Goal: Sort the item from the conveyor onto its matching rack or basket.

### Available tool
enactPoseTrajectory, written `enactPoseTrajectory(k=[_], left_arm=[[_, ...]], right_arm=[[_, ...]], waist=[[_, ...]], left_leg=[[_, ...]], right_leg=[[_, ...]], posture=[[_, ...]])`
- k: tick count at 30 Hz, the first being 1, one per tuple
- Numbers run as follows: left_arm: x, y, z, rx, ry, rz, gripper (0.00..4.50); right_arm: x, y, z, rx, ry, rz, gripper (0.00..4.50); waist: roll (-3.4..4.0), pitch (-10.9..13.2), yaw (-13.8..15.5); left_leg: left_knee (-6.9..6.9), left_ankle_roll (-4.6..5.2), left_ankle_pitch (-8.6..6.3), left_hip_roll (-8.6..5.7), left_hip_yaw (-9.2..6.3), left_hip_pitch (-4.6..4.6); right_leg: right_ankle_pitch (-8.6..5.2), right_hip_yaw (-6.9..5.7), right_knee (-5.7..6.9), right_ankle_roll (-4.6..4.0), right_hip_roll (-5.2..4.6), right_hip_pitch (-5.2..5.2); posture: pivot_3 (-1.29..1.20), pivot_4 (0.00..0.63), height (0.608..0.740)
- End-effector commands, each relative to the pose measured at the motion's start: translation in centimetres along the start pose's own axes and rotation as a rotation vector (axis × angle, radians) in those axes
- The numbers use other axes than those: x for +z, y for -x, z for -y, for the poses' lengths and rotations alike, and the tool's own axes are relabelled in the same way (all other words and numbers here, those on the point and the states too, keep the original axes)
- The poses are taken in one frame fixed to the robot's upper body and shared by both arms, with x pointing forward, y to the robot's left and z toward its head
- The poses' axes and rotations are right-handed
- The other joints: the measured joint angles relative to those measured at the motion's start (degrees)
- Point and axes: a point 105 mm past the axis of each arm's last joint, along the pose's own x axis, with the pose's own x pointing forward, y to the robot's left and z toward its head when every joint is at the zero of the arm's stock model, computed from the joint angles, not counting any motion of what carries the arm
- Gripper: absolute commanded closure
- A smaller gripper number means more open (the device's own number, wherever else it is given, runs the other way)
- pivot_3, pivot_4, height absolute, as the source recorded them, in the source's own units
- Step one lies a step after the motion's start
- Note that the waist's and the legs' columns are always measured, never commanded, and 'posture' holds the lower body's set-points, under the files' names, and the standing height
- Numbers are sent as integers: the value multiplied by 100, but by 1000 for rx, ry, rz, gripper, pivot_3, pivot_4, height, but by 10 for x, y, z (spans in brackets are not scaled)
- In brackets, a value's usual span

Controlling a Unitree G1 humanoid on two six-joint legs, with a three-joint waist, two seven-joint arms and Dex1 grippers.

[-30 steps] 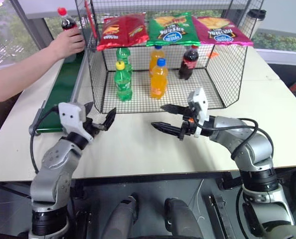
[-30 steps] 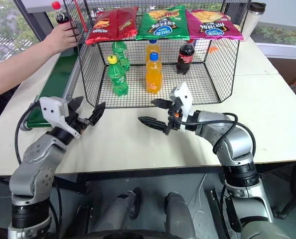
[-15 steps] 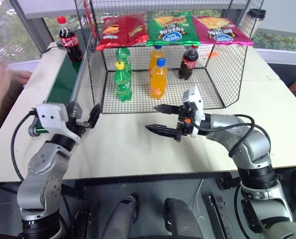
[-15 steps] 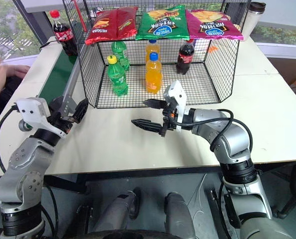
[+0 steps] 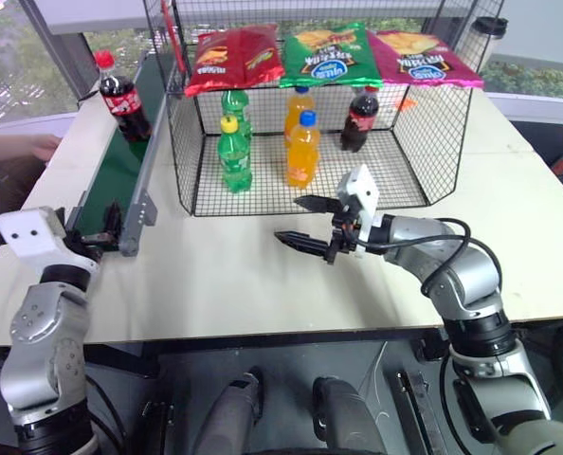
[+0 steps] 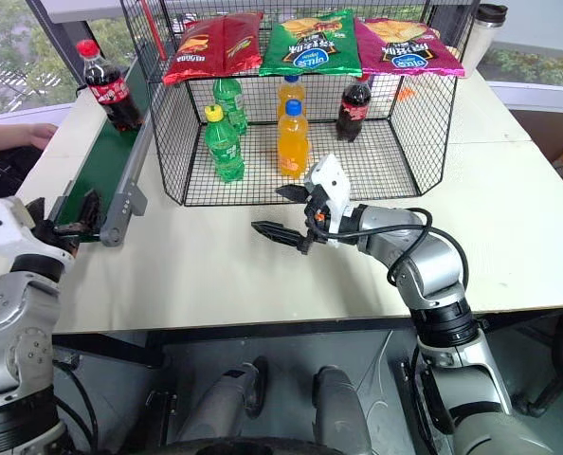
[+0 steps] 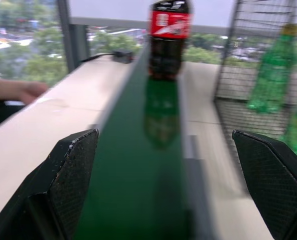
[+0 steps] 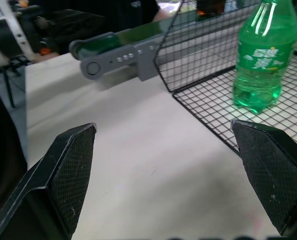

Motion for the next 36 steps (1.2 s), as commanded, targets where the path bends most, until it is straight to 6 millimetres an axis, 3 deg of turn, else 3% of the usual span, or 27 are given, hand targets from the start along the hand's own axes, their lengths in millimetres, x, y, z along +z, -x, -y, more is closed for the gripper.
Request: enactPoseTrajectory(k=[1, 10, 24, 35, 36], left_arm=[[11, -1, -13, 31, -35, 51, 0], [2, -9, -20, 56, -71, 46, 0], [-2, -17, 0, -16, -60, 50, 0], [-7, -24, -2, -2, -107, 21, 0], [-8, -24, -1, -15, -97, 24, 254]], right_arm=[[9, -1, 1, -8, 44, 23, 46], [7, 0, 2, -21, 48, 17, 46], [7, 0, 2, -26, 54, 13, 46], [6, 2, 4, -41, 63, 2, 46], [6, 2, 4, -43, 64, 2, 15]], waist=[[0, 0, 1], [0, 0, -4], [0, 0, -7], [0, 0, -16], [0, 0, -17]], left_leg=[[-1, 0, 0, -1, 0, 0], [-2, 0, 0, 0, 0, 0], [-3, 0, 0, 0, 0, 0], [-4, 0, 0, 1, 0, 1], [-4, 0, 0, 0, 0, 1]], right_leg=[[0, 0, -1, 0, 0, 0], [0, 0, -2, 0, 0, -1], [1, 0, -2, 0, 0, -1], [2, -1, -1, 0, 2, -2], [2, -1, -1, 0, 2, -2]], posture=[[0, 150, 738], [0, 150, 738], [0, 150, 738], [0, 150, 738], [0, 150, 738]])
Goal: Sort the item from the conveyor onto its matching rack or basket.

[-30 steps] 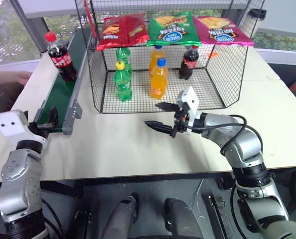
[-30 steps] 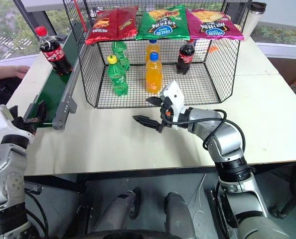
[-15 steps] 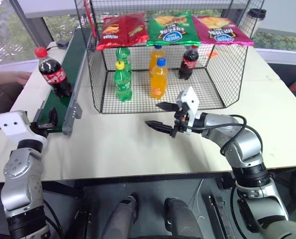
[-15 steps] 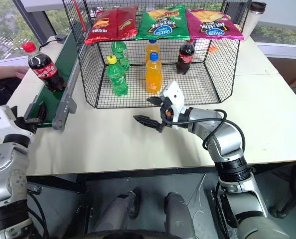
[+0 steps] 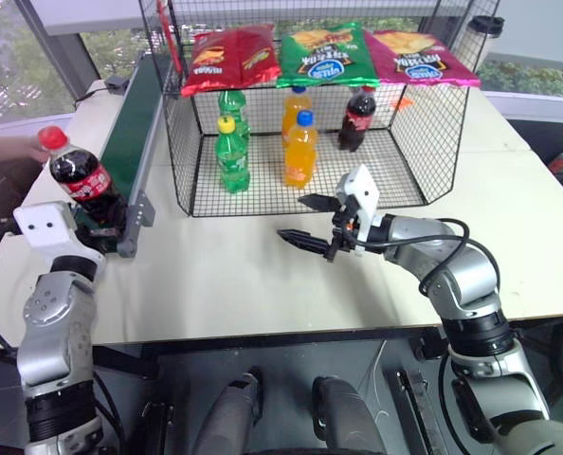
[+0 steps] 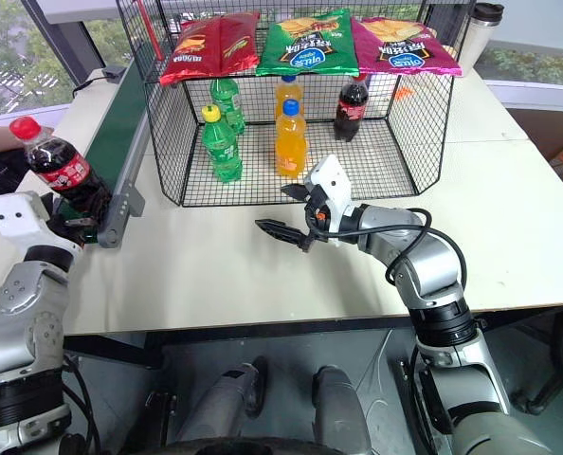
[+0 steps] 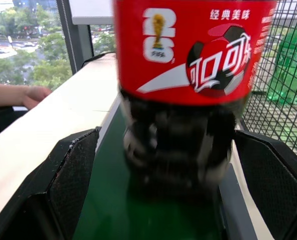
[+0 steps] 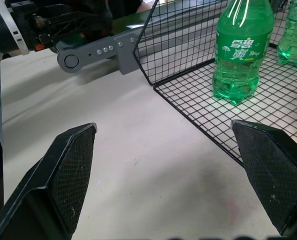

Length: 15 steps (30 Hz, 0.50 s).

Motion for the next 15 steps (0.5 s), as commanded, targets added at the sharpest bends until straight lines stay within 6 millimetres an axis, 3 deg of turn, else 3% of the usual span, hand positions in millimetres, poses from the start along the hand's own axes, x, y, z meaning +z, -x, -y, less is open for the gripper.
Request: enactPoseTrajectory(k=[1, 4, 12, 15], left_arm=[[9, -1, -2, -9, -20, 45, 536], [14, -1, 1, -33, -3, 76, 1600], [43, -2, 7, -100, 83, 137, 1619], [54, -4, 20, -195, 75, 142, 1619]], right_arm=[[11, 1, -2, 1, 45, 34, 0], [11, 2, -1, -5, 49, 31, 0], [10, 3, -3, -1, 49, 27, 0], [14, 4, -5, 12, 46, 40, 0]], waist=[[0, 0, -2], [0, 0, 4], [-1, 1, 14], [-4, 2, 5]], left_leg=[[0, 0, 0, 0, 0, 0], [0, 0, 0, 0, 0, 0], [0, 0, 0, 0, -3, -2], [0, 0, 0, 0, -4, -5]], right_leg=[[0, 0, 0, 0, 0, 0], [0, 0, 0, 0, 0, -1], [0, -1, -1, 0, -1, 0], [0, -3, -1, 0, 0, -2]], posture=[[0, 150, 738], [0, 150, 738], [0, 150, 738], [0, 150, 738]])
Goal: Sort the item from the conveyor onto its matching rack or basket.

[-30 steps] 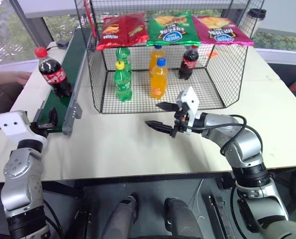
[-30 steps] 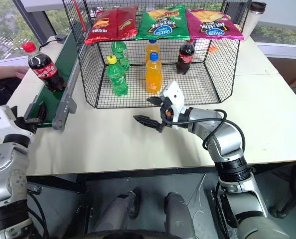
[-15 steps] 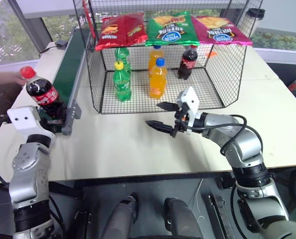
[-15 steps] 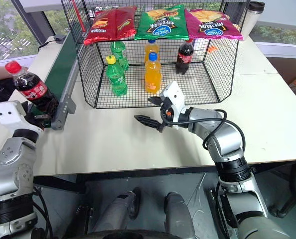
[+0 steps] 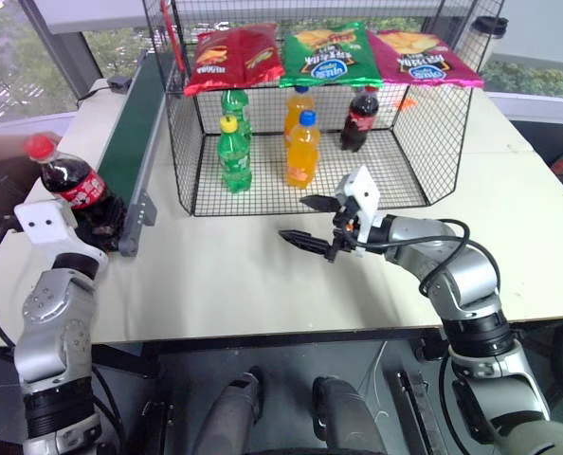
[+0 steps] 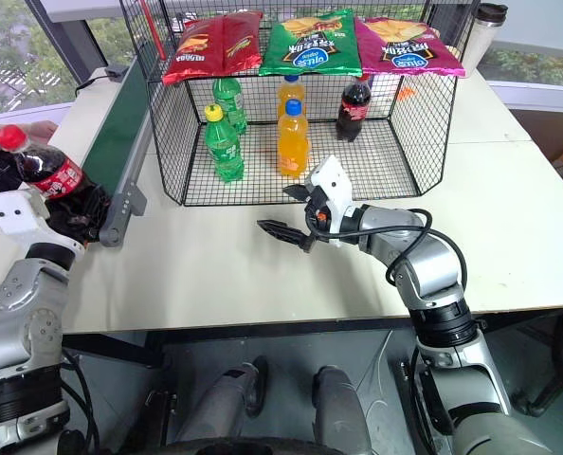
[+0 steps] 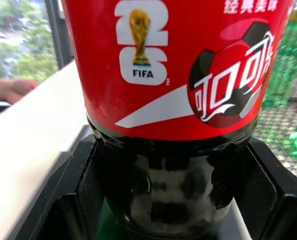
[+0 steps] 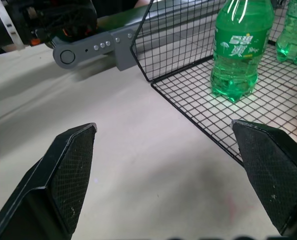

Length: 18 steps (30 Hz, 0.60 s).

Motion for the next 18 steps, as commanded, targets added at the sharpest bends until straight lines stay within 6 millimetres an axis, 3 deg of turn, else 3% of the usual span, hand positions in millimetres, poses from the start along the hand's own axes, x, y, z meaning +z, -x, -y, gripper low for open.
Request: enactPoseTrajectory(k=[1, 8, 18], left_arm=[[45, -3, 22, -153, -36, 117, 1619], [30, -6, 89, -570, -87, 4, 1619], [8, -1, 177, -964, -130, -13, 1619]], right_arm=[[19, 3, -7, 30, 40, 61, 0], [44, 6, -9, 63, 31, 135, 0], [77, 9, -11, 51, 32, 223, 0]], waist=[[0, 0, -5], [0, 1, 8], [1, 1, -9]], left_leg=[[0, 0, 0, 0, 0, 0], [0, 0, 0, -3, 1, -1], [-12, 2, -1, -1, 3, -2]], right_leg=[[0, 0, 0, 0, 0, 0], [0, 0, -2, -1, 2, 1], [1, 1, -11, -1, 0, -4]], posture=[[0, 150, 738], [0, 150, 738], [0, 150, 738]])
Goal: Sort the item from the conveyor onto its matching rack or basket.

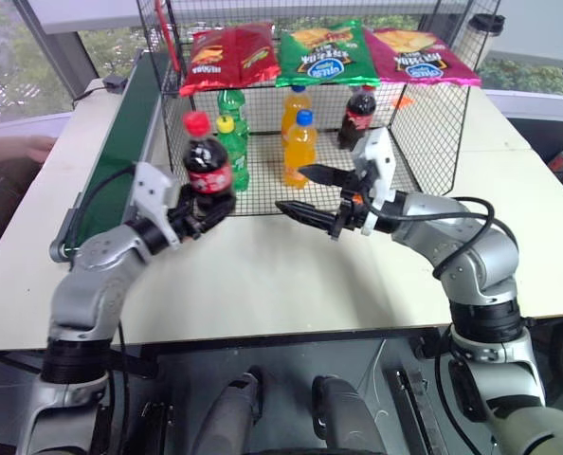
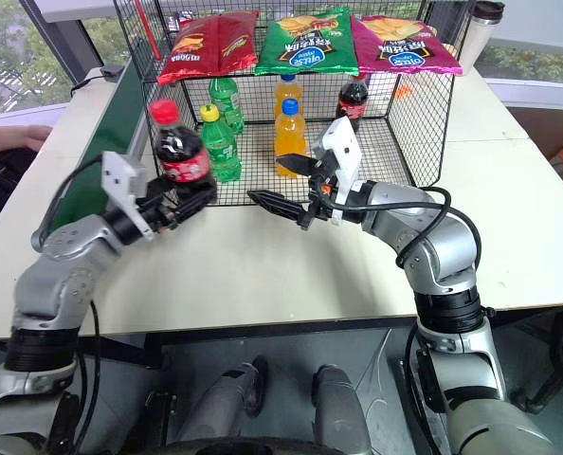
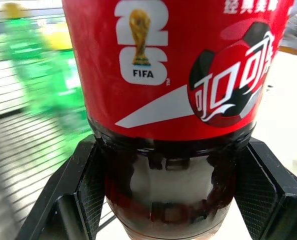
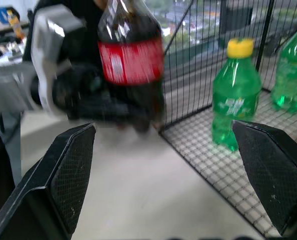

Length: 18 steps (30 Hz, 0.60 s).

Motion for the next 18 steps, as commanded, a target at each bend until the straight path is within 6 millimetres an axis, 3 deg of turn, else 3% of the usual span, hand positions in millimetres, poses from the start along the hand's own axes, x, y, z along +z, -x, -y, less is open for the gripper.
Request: enactPoseTrajectory(k=[1, 8, 18], left_arm=[[8, -17, 24, -124, -71, 49, 1619], [-8, -36, 58, -285, -111, 37, 1619], [-5, -52, 74, -356, -139, 71, 1619]], right_arm=[[25, 1, -7, 13, 55, 69, 0], [29, 2, -5, -24, 57, 74, 0], [25, 3, -4, -34, 51, 45, 0]], waist=[[0, 0, -3], [0, 0, 7], [0, 0, 5]], left_leg=[[0, 0, 0, 0, 0, -1], [2, 2, 0, 0, 1, -1], [2, 4, 1, -1, 1, -1]], right_leg=[[0, 0, -1, 0, 0, 0], [1, 0, -2, 0, -1, 2], [1, 0, -2, 1, 2, 2]], posture=[[0, 150, 738], [0, 150, 738], [0, 150, 738]])
